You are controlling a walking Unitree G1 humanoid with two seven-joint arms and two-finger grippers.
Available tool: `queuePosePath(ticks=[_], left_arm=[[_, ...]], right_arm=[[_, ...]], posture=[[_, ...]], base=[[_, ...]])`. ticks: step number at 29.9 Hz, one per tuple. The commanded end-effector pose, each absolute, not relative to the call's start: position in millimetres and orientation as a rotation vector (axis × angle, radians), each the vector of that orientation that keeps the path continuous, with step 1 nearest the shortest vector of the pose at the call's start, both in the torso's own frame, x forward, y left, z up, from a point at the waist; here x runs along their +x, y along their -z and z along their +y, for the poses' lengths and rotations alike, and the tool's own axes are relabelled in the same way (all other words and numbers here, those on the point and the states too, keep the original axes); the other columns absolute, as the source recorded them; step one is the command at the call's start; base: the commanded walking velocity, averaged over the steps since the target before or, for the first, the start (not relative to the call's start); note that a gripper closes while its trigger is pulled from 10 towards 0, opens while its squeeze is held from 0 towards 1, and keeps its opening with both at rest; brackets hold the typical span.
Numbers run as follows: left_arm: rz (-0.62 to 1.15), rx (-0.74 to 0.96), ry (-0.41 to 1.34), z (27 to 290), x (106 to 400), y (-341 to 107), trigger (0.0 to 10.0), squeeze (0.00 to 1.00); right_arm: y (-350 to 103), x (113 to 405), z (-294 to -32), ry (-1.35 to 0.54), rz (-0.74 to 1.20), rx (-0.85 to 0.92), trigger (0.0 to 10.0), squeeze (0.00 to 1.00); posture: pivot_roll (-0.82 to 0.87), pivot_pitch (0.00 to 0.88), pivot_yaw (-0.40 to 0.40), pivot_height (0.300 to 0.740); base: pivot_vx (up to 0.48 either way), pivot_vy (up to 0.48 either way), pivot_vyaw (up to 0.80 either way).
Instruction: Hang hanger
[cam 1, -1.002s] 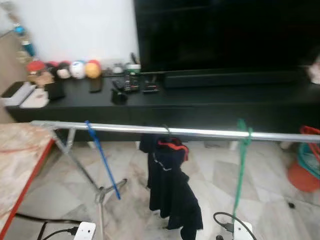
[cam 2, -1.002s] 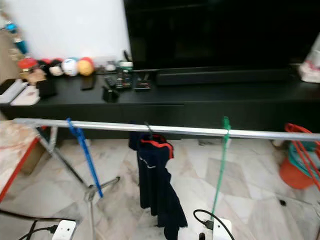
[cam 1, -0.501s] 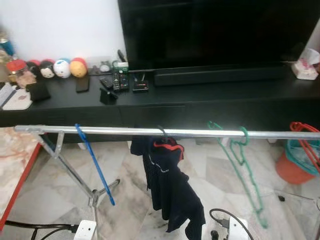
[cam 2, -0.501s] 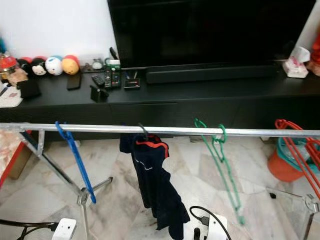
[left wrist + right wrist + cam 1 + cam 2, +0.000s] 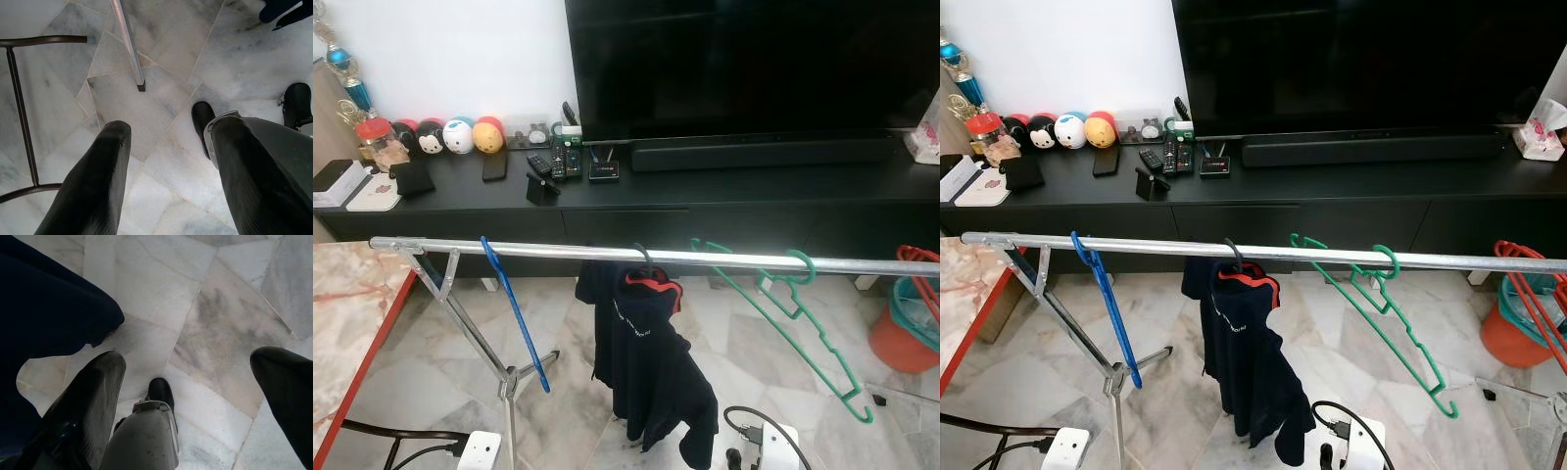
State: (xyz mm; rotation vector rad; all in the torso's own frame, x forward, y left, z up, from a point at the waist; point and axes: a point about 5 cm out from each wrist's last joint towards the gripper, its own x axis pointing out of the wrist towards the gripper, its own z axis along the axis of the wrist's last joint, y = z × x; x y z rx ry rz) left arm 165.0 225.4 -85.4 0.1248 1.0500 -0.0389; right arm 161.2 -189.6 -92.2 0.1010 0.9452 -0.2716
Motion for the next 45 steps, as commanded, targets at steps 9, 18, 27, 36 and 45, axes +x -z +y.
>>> queuePosePath(ticks=[9,18,27,36,45], left_arm=[[1.053,0.112,0.023,222.6,164.1,86.6,10.0,0.0],[1.042,0.113,0.029,223.3,169.1,84.2,10.0,0.0],[1.057,0.134,0.005,234.2,165.3,83.5,10.0,0.0],[1.066,0.173,0.015,243.4,164.1,81.5,10.0,0.0],[1.064,0.189,0.017,245.6,165.6,80.2,10.0,0.0]], right_arm=[[92.2,160.8,-192.5,0.272,0.95,0.102,10.0,0.0],[90.1,165.3,-192.7,0.273,0.932,0.104,10.0,0.0],[93.4,159.8,-183.3,0.27,0.945,0.121,10.0,0.0],[94.8,157.7,-175.5,0.276,0.946,0.14,10.0,0.0],[93.9,160.2,-173.1,0.275,0.936,0.15,10.0,0.0]], posture=[[0.02,0.0,0.042,0.74],[-0.03,0.0,0.056,0.74],[-0.04,0.0,0.111,0.74],[-0.05,0.0,0.154,0.74],[-0.06,0.0,0.164,0.74]], base=[[-0.083,0.0,0.0],[-0.252,0.0,0.0],[-0.264,0.0,0.0],[-0.261,0.0,0.0],[0.0,0.0,0.0]])
